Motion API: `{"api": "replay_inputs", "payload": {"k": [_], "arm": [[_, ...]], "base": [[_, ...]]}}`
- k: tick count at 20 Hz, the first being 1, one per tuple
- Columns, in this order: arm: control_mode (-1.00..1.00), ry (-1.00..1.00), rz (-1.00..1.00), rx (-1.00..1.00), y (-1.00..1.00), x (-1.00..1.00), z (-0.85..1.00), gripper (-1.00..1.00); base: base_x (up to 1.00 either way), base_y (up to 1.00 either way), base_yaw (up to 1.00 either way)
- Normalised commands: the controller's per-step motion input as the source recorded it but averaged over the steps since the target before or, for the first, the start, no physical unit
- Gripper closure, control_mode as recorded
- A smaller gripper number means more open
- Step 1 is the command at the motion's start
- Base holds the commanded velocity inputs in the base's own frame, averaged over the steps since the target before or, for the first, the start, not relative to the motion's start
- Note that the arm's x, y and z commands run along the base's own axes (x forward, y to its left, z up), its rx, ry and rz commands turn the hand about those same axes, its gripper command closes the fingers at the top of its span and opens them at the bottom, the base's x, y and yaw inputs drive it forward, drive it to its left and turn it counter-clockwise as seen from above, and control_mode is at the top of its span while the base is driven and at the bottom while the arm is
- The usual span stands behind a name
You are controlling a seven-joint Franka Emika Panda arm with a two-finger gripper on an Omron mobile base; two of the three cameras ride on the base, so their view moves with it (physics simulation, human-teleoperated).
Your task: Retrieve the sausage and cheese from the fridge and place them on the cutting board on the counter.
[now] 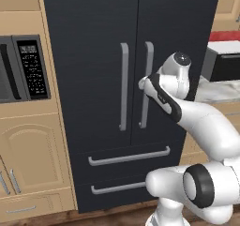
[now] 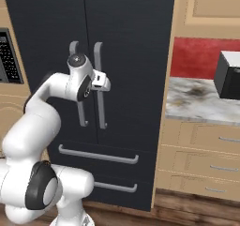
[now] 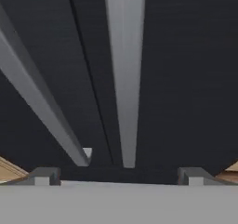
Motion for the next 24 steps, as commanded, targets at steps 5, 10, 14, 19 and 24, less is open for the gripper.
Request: {"api": "replay_inputs", "payload": {"k": [5,10,14,19,24], "arm": [[-1.0,-0.01,-0.02,0.01,0.0,0.54,-0.08,-1.0],[-1.0,-0.09,-0.02,0.0,0.0,0.45,-0.15,-1.0],[-1.0,-0.18,-0.01,0.01,0.0,0.32,-0.03,-1.0],[-1.0,-0.13,0.0,0.01,0.0,0.31,-0.02,-1.0],[-1.0,0.01,0.0,0.01,0.0,0.58,-0.09,-1.0]], "base": [[0.0,0.0,0.0],[0.0,0.0,0.0],[0.0,0.0,0.0],[0.0,0.0,0.0],[0.0,0.0,0.0]]}}
